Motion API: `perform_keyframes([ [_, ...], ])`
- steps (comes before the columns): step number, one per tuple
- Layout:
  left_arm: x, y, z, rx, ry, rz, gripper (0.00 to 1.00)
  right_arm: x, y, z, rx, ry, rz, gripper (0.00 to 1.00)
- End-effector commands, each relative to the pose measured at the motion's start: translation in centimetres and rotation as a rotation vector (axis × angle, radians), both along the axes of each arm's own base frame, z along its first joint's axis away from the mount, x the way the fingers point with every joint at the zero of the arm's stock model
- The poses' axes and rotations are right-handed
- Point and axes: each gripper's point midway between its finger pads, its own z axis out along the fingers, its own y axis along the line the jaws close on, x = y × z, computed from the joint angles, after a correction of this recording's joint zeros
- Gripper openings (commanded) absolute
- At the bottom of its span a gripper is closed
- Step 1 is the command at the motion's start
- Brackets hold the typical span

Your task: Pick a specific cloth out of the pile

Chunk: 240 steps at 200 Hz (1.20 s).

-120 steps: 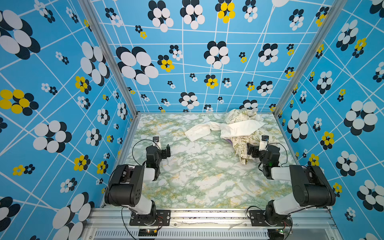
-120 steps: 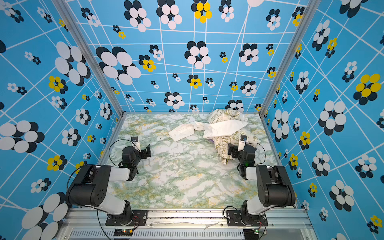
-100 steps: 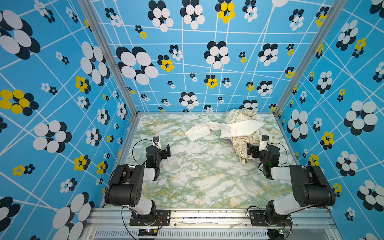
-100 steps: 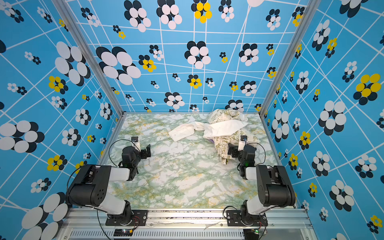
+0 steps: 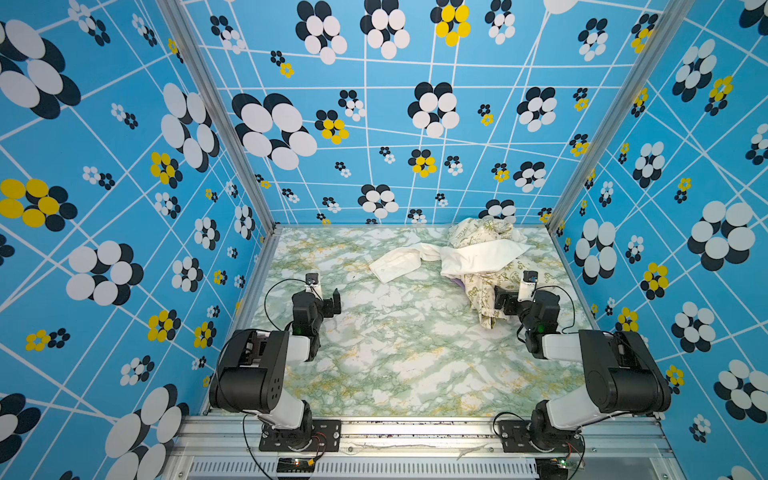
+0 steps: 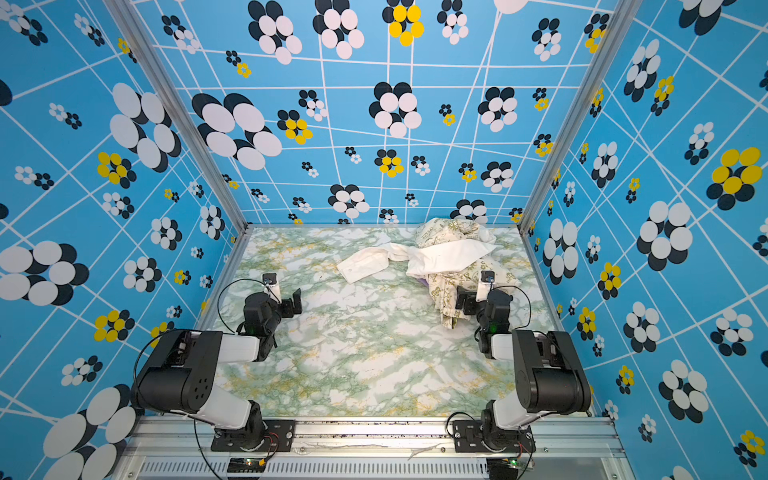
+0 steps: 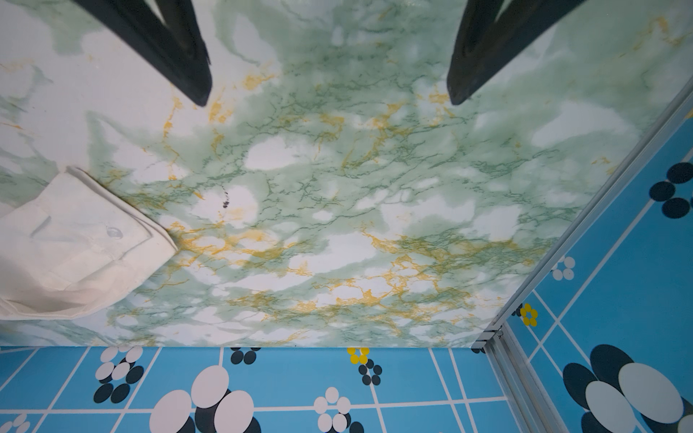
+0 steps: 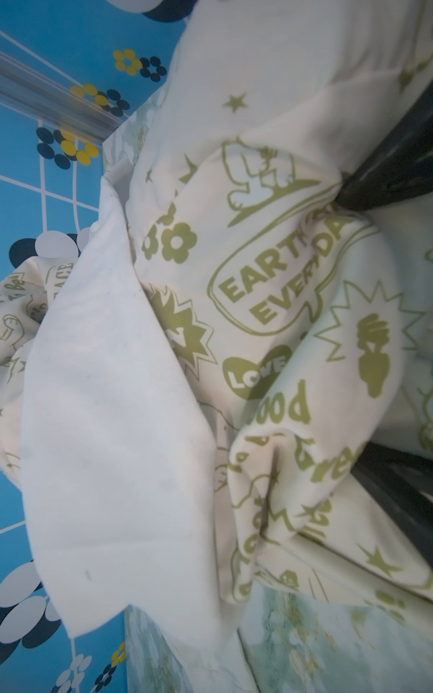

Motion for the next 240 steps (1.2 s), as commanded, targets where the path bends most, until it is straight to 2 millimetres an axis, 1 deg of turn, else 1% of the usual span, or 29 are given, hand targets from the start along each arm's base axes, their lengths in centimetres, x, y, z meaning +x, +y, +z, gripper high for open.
perform_keyframes([
  [1, 0.7, 0.0, 0.9, 0.005, -0.030, -0.007, 0.99, 0.0, -1.0, -0.1, 0.002, 0.001, -0.067, 0.99],
  [78, 0.7, 0.1, 1.0, 0.003, -0.033, -0.006, 0.99, 0.0, -1.0, 0.0, -0.003, -0.002, -0.075, 0.99],
  [99, 0.5, 0.6, 1.4, 0.003, -0.045, 0.025, 0.99, -0.2, -1.9, 1.1, 0.003, -0.012, -0.128, 0.99],
  [124, -0.1, 0.6, 3.6, 0.002, -0.062, 0.026, 0.99, -0.9, -1.7, 3.4, 0.008, 0.025, -0.119, 0.99],
  [143, -0.8, 0.8, 5.3, 0.001, -0.054, 0.032, 0.99, -1.7, -1.4, 5.8, 0.034, -0.002, -0.114, 0.99],
  [163, -1.8, 0.8, 7.0, -0.023, -0.037, 0.044, 0.99, -2.8, -1.2, 7.9, 0.059, -0.024, -0.112, 0.99],
  [177, -2.6, 0.4, 8.4, -0.052, -0.030, 0.030, 0.99, -3.6, -1.1, 9.3, 0.079, -0.038, -0.114, 0.99],
  [193, -3.5, -0.5, 9.8, -0.092, -0.024, -0.012, 0.99, -4.4, -1.0, 10.8, 0.108, -0.064, -0.115, 0.99],
  [203, -4.2, -1.1, 10.5, -0.118, -0.014, -0.043, 0.99, -4.8, -1.0, 11.5, 0.122, -0.072, -0.120, 0.99],
  [221, -5.2, -2.2, 11.6, -0.167, -0.006, -0.093, 0.99, -5.6, -1.2, 12.1, 0.143, -0.068, -0.140, 0.99],
  [240, -6.1, -3.4, 11.9, -0.236, 0.015, -0.143, 0.99, -6.1, -1.3, 11.6, 0.145, -0.040, -0.153, 0.99],
])
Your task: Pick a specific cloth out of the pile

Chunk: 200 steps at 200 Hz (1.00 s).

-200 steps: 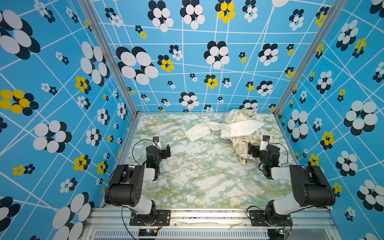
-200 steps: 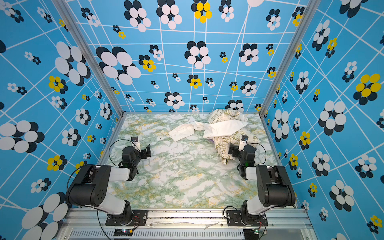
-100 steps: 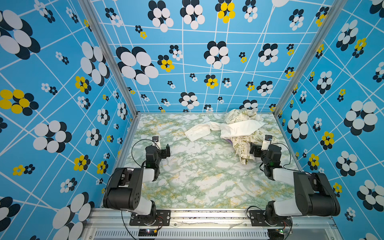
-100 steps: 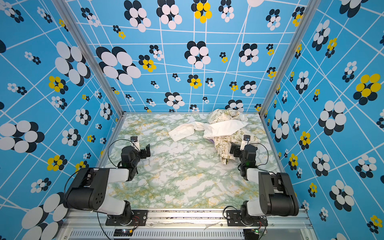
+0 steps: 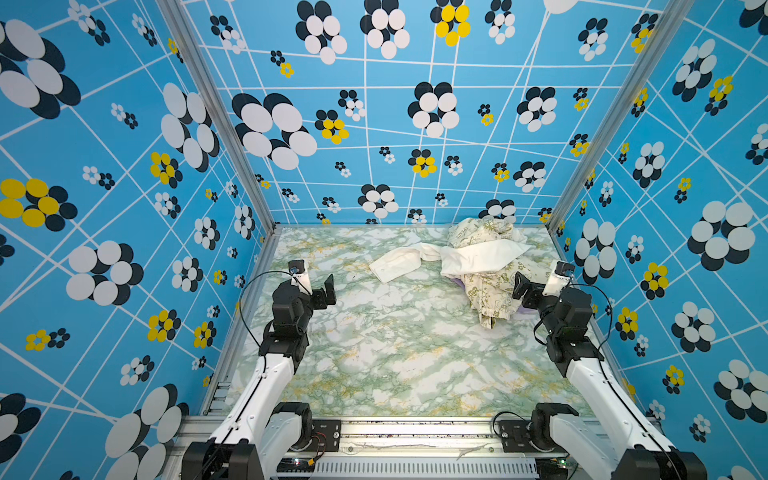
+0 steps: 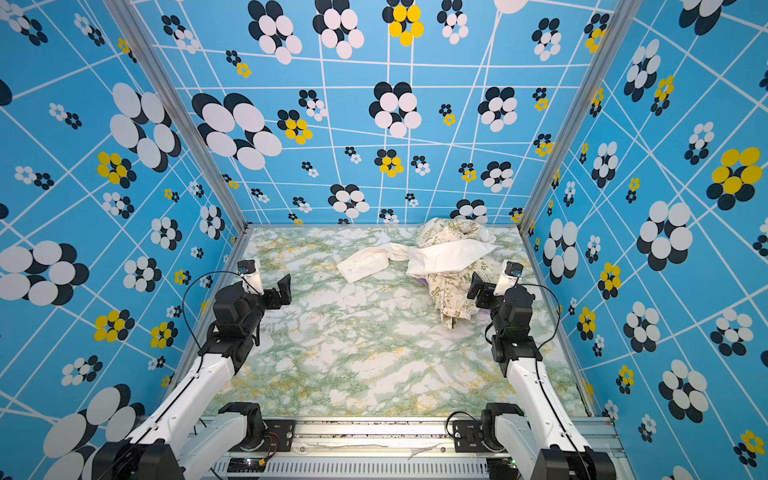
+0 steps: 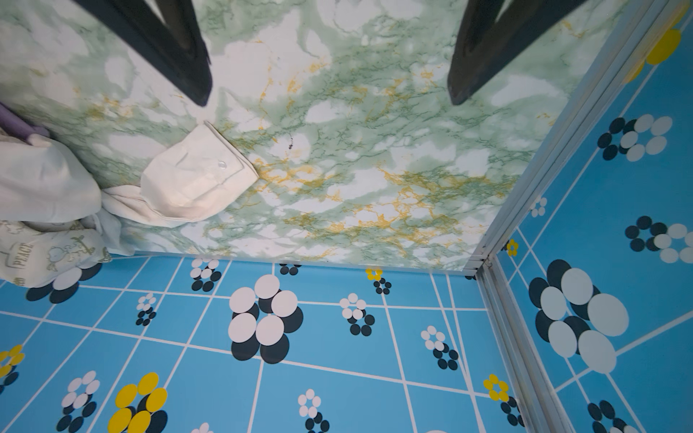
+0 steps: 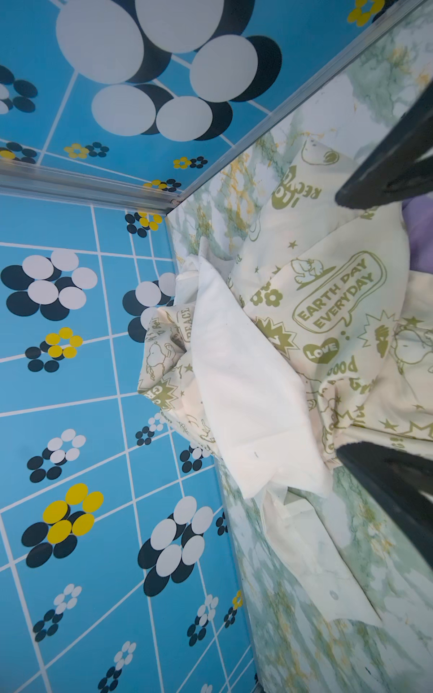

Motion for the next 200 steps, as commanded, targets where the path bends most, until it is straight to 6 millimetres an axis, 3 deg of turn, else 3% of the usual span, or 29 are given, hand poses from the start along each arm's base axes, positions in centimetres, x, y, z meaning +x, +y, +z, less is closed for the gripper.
perform_keyframes([
  [1, -1.6, -2.0, -1.3, -0.106, 0.116, -0.094, 0.99, -0.9, -0.1, -1.0, 0.035, 0.079, -0.021, 0.99],
  [51, -2.7, -5.0, -2.5, -0.229, 0.207, -0.230, 0.99, -2.2, -2.4, -4.5, 0.091, 0.184, -0.173, 0.97],
  [112, -3.1, -8.3, -2.1, -0.276, 0.205, -0.366, 0.99, -2.0, -4.4, -6.4, 0.151, 0.324, -0.274, 0.88],
  [200, -3.0, -10.5, -1.3, -0.290, 0.179, -0.439, 0.99, -1.2, -7.9, -10.4, 0.538, 0.419, -0.393, 0.62],
])
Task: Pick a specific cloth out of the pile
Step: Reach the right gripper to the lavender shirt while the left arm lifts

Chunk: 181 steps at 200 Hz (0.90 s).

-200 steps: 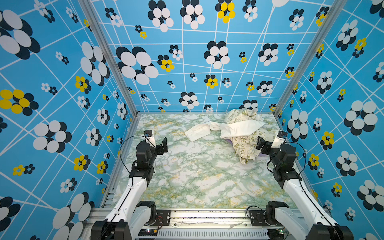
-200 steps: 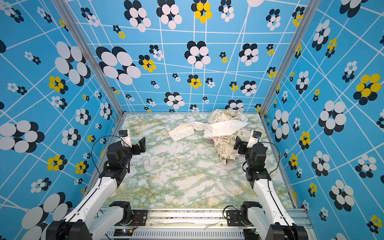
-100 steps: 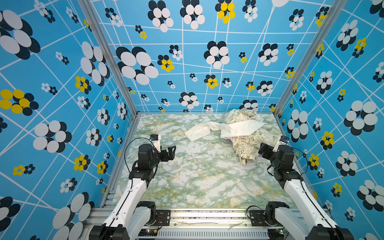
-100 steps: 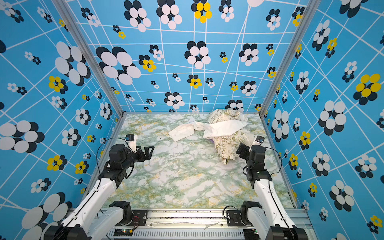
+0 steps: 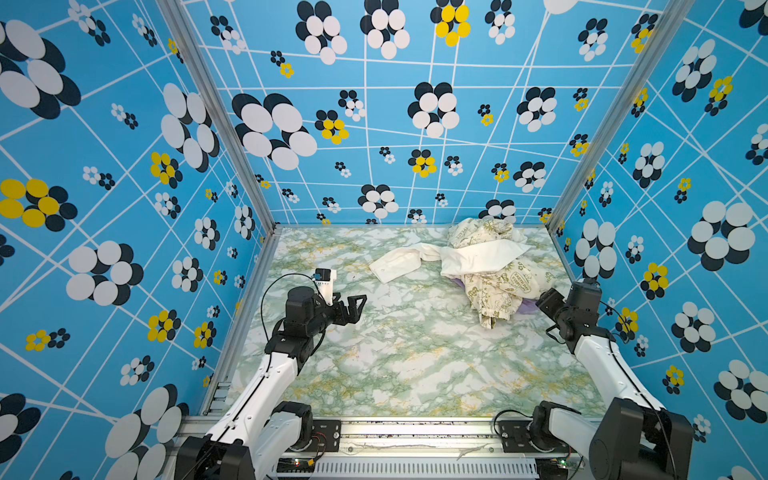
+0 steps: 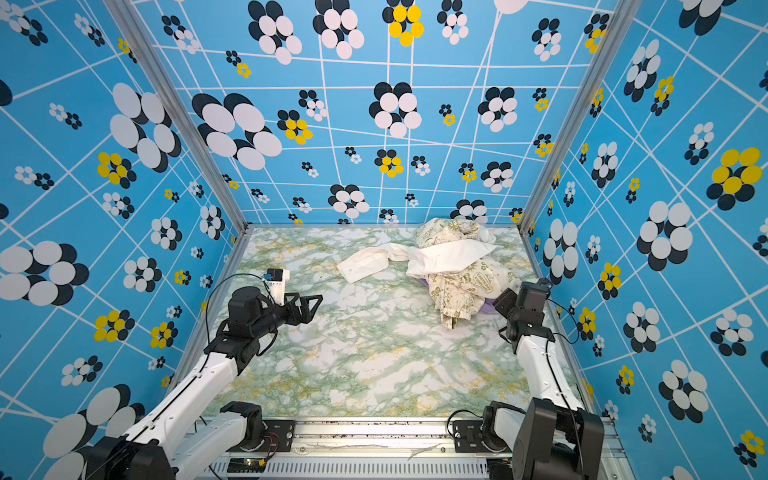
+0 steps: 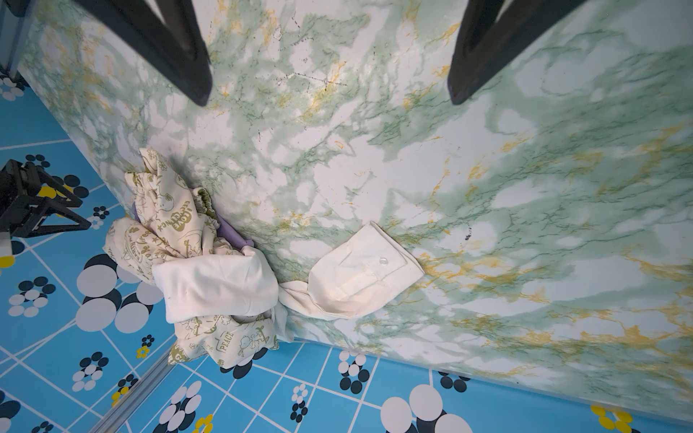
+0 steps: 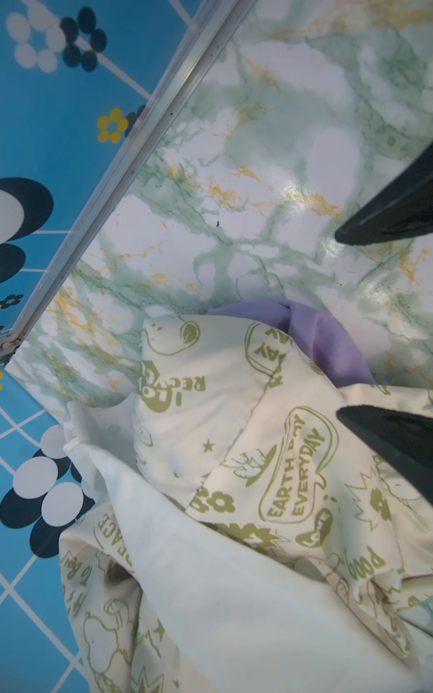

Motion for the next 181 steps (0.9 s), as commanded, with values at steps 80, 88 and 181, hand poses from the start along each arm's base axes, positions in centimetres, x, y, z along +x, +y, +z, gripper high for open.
perform_keyframes([
  [80, 0.3, -0.8, 2.2, -0.038, -0.068, -0.026, 0.99, 1.7, 1.1, -4.0, 0.263, 0.037, -0.022, 0.36],
  [88, 0.3, -0.9, 2.2, -0.039, -0.068, -0.028, 0.99, 2.0, 1.2, -4.3, 0.278, 0.040, -0.020, 0.35],
  [181, 0.0, -0.7, 2.6, -0.036, -0.089, -0.024, 0.99, 4.8, 2.1, -6.1, 0.383, -0.007, 0.016, 0.38],
])
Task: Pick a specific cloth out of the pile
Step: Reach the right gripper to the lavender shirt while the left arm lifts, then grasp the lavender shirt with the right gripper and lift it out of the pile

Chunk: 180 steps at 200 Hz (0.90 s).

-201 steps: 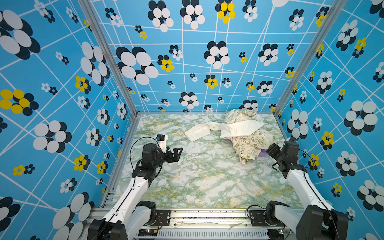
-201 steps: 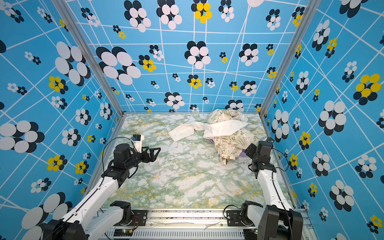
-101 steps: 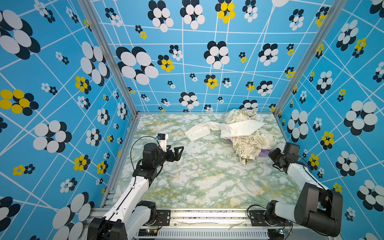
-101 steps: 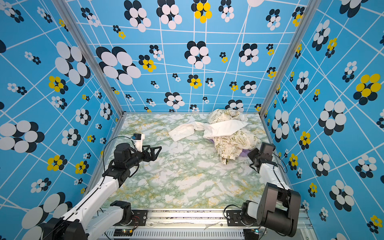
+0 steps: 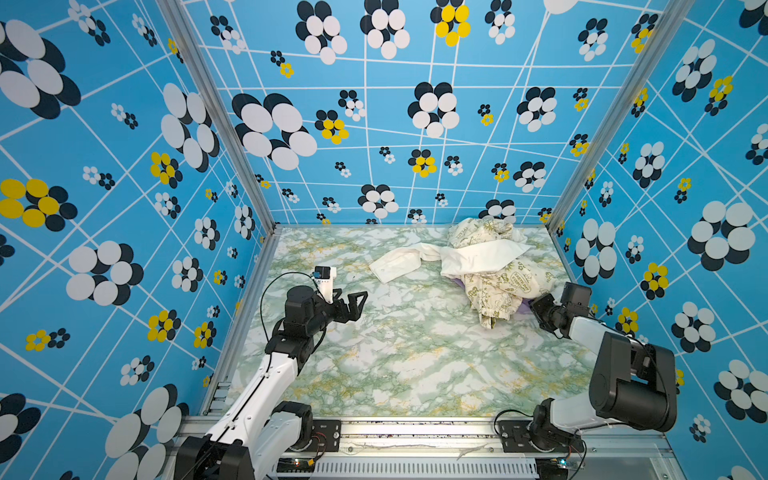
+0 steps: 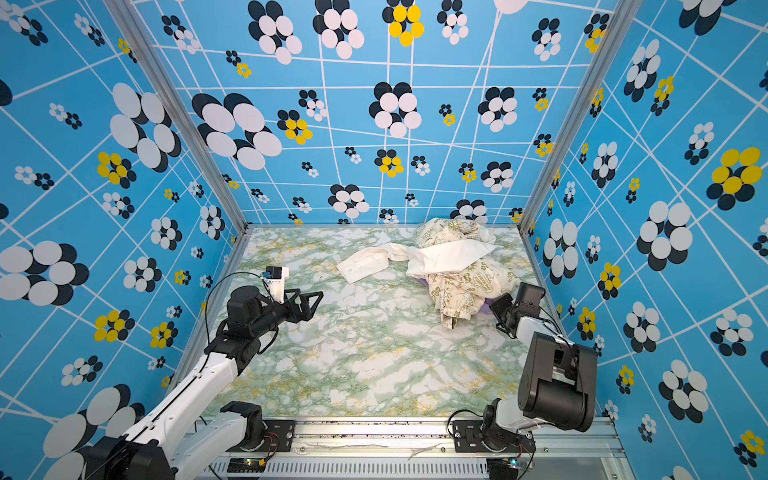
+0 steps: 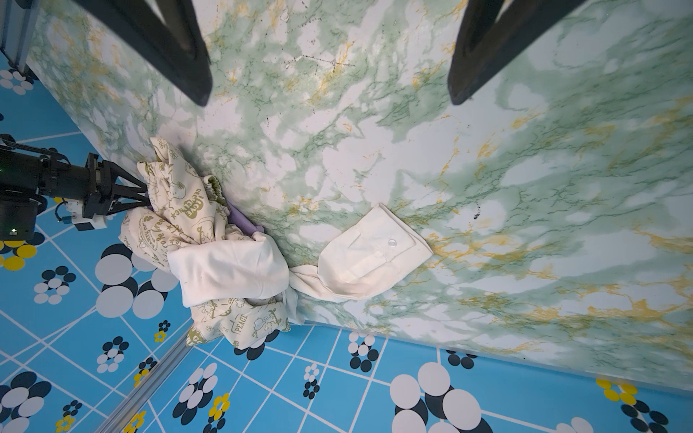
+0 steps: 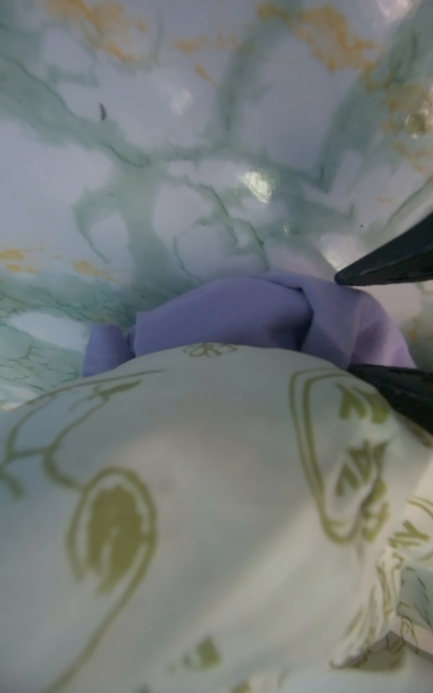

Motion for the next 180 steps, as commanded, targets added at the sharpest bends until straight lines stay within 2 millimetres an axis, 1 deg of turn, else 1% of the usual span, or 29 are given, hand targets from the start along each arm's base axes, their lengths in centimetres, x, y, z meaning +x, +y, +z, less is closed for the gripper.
perform_keyframes([
  [1, -0.3, -0.5, 1.3, -0.017, -0.038, -0.020, 0.99, 1.4, -0.1, 0.5, 0.024, -0.052, -0.001, 0.38],
  [20, -0.3, -0.4, 1.4, -0.014, -0.045, -0.018, 0.99, 1.7, -0.1, 0.1, 0.034, -0.053, 0.001, 0.38],
  [36, -0.4, -0.4, 1.5, -0.013, -0.046, -0.018, 0.99, 1.9, -0.2, -0.3, 0.042, -0.057, -0.005, 0.35],
  [56, -0.4, -0.4, 1.5, -0.014, -0.045, -0.015, 0.99, 2.1, -0.2, -0.6, 0.051, -0.062, -0.011, 0.26],
  [66, -0.4, -0.3, 1.5, -0.014, -0.045, -0.014, 0.99, 2.1, -0.2, -0.7, 0.056, -0.063, -0.014, 0.18],
  [77, -0.4, -0.3, 1.6, -0.014, -0.048, -0.014, 0.99, 2.1, 0.0, -0.5, 0.063, -0.068, -0.012, 0.11],
  [99, -0.4, -0.2, 1.7, -0.011, -0.051, -0.010, 0.99, 2.1, 0.2, 0.0, 0.067, -0.085, -0.006, 0.00],
  [142, -0.3, -0.2, 1.9, -0.011, -0.055, -0.005, 0.99, 2.1, 0.2, 2.5, 0.042, -0.153, -0.002, 0.00],
  [180, -0.3, -0.1, 2.0, -0.008, -0.059, 0.002, 0.99, 2.2, 0.2, 5.9, 0.021, -0.219, 0.002, 0.00],
])
